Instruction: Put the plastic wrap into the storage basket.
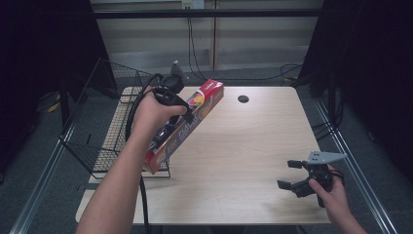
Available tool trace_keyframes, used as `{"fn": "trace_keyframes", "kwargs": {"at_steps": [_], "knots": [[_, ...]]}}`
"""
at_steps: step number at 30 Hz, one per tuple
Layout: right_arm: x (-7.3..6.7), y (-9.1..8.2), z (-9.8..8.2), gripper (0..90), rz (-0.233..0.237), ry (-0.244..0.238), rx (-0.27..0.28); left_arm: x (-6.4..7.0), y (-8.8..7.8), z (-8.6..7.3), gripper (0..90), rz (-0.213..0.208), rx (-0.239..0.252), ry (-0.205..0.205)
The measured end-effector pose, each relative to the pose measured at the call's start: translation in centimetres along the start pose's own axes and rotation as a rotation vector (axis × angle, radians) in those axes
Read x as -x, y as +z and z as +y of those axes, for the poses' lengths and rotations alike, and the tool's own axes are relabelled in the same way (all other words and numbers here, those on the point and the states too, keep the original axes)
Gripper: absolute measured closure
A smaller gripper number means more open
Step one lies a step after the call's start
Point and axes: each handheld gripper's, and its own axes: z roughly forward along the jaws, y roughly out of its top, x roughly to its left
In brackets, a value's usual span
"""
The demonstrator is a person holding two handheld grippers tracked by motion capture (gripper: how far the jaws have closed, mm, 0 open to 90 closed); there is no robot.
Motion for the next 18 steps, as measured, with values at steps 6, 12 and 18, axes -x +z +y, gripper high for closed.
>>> {"fn": "trace_keyframes", "kwargs": {"at_steps": [6,12,18], "knots": [[0.0,0.0,0.0,2.3,0.004,0.001,-0.001,-0.9,-1.0,-0.3,45.0,0.01,-0.002,-0.016],[0.0,0.1,0.0,2.4,0.008,-0.002,-0.005,-1.6,-1.6,-0.5,45.1,0.015,0.006,-0.03],[0.0,0.2,0.0,2.4,0.007,-0.002,-0.007,-2.3,-2.2,-0.7,45.0,0.032,0.01,-0.052]]}}
